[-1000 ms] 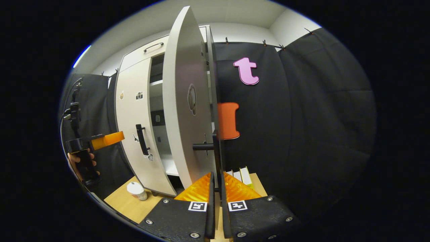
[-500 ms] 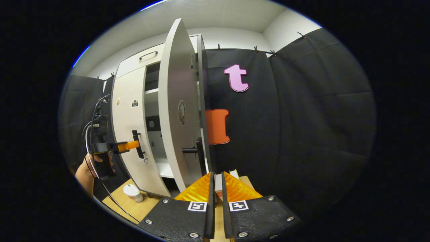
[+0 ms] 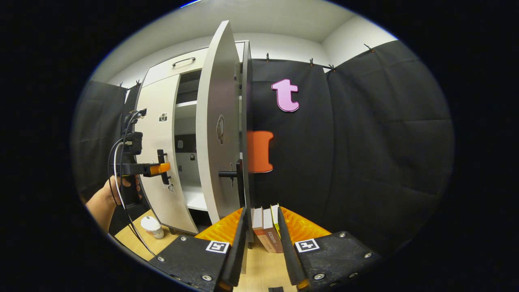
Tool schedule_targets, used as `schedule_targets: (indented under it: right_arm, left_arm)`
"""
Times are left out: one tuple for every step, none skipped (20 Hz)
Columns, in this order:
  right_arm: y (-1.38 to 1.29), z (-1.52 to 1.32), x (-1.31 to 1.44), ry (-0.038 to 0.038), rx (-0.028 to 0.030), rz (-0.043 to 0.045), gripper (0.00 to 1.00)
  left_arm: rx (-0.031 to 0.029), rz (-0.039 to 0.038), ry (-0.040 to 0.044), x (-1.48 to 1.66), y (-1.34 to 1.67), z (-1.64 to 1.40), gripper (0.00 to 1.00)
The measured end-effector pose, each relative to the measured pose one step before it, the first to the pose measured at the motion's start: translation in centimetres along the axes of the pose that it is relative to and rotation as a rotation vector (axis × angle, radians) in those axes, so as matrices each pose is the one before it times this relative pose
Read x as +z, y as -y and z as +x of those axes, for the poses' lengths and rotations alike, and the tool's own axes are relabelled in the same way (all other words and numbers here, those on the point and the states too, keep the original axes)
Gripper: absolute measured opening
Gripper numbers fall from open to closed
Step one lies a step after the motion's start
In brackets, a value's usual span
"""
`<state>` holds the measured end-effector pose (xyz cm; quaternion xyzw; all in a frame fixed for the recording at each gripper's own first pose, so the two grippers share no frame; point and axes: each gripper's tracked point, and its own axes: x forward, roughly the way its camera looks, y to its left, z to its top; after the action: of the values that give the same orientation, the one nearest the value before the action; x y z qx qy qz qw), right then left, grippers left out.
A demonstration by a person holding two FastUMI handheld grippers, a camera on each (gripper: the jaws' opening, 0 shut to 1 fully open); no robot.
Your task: Open the right door of the double-door shoe cabinet with the right hand, and open the left door with the left hand.
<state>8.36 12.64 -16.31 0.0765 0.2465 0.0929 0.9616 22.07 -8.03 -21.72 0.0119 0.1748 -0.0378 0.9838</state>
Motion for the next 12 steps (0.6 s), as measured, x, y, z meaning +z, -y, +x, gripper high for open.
schedule_targets:
  right_arm:
    - [0.076, -0.023, -0.124, -0.0027, 0.00162, 0.00209, 0.47]
    - [0.001, -0.117, -0.047, -0.00137, 0.0008, 0.00528, 0.52]
    - [0.123, -0.113, -0.045, 0.0002, -0.00457, 0.00421, 0.55]
    - [0.104, -0.06, 0.048, 0.00342, -0.00614, -0.00033, 0.62]
    - [0.182, -0.063, 0.059, 0.00395, -0.00613, -0.00355, 0.7]
    - [0.148, 0.075, 0.017, 0.00403, -0.00358, -0.0035, 0.69]
    - [0.132, -0.074, 0.083, 0.00265, -0.00271, -0.00229, 0.71]
    - [0.043, -0.151, 0.095, 0.00359, -0.00088, -0.0022, 0.72]
    - [-0.005, -0.01, 0.012, 0.00343, -0.00036, -0.00303, 0.77]
    - [0.052, 0.024, 0.001, 0.00081, 0.00064, -0.0033, 0.72]
    - [0.006, -0.028, 0.012, 0.00041, 0.00377, -0.0026, 0.72]
    - [-0.071, -0.107, -0.137, -0.00228, 0.00235, -0.00287, 0.72]
  left_arm:
    - [-0.001, -0.00289, -0.00376, -0.157, 0.051, 0.253, 0.64]
    - [0.00594, -0.00267, -0.00295, -0.106, -0.019, 0.219, 0.64]
    - [0.00797, -0.00348, -0.00626, -0.318, -0.146, 0.165, 0.64]
    - [0.0084, -0.00602, -0.00745, -0.221, -0.184, 0.261, 0.64]
    - [0.01115, -0.00618, -0.00595, -0.396, -0.341, 0.429, 0.64]
    - [-0.00405, -0.02395, -0.00252, 0.016, 0.081, 0.018, 0.63]
    - [-0.00213, -0.01786, 0.00333, -0.168, 0.012, 0.081, 0.5]
    - [-0.00092, -0.00828, -0.00161, 0.06, -0.057, -0.148, 0.47]
    - [-0.00183, -0.00136, 0.00264, -0.005, 0.029, 0.046, 0.47]
    - [0.00088, 0.00794, -0.00291, -0.022, 0.019, 0.049, 0.45]
    - [0.00113, 0.01287, -0.00009, -0.078, 0.053, 0.019, 0.41]
    - [-0.00384, 0.00857, -0.00326, -0.044, 0.012, -0.051, 0.41]
